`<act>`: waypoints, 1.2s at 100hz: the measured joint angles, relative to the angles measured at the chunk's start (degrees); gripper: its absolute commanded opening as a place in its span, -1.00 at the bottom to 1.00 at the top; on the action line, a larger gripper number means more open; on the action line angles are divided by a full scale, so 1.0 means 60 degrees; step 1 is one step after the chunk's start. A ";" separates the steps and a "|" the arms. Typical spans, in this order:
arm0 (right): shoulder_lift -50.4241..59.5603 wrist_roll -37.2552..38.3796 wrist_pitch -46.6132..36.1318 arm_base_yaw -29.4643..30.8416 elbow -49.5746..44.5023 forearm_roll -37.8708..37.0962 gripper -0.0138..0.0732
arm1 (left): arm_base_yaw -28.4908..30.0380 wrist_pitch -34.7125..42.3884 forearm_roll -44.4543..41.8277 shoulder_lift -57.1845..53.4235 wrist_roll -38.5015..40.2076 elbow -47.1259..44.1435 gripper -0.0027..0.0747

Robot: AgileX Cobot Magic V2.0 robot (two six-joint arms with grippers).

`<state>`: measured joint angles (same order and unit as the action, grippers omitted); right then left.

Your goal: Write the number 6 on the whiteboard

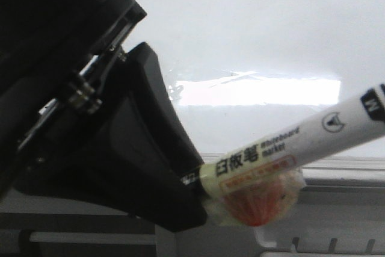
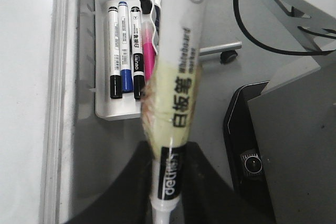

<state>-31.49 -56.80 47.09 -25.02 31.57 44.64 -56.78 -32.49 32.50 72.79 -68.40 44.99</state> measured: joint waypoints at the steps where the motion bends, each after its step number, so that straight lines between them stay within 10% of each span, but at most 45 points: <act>1: -0.0029 -0.0047 0.0000 -0.0037 0.0000 0.0000 0.25 | 0.0000 0.0000 -0.0021 0.0000 0.0000 0.0000 -0.98; 66: -0.1525 -0.0233 -0.1397 -0.0892 0.0000 0.0197 0.25 | 0.0707 -0.0085 -0.0449 -0.0867 -0.0246 0.0021 -0.98; 120: -0.3647 -0.3686 -0.2171 -0.1215 0.0472 0.3375 0.24 | 0.0707 -0.0050 -0.0449 -0.0867 -0.0553 0.0021 -0.98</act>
<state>-53.37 -78.92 34.06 -32.31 34.40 64.89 -52.54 -32.79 29.80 67.59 -71.72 45.12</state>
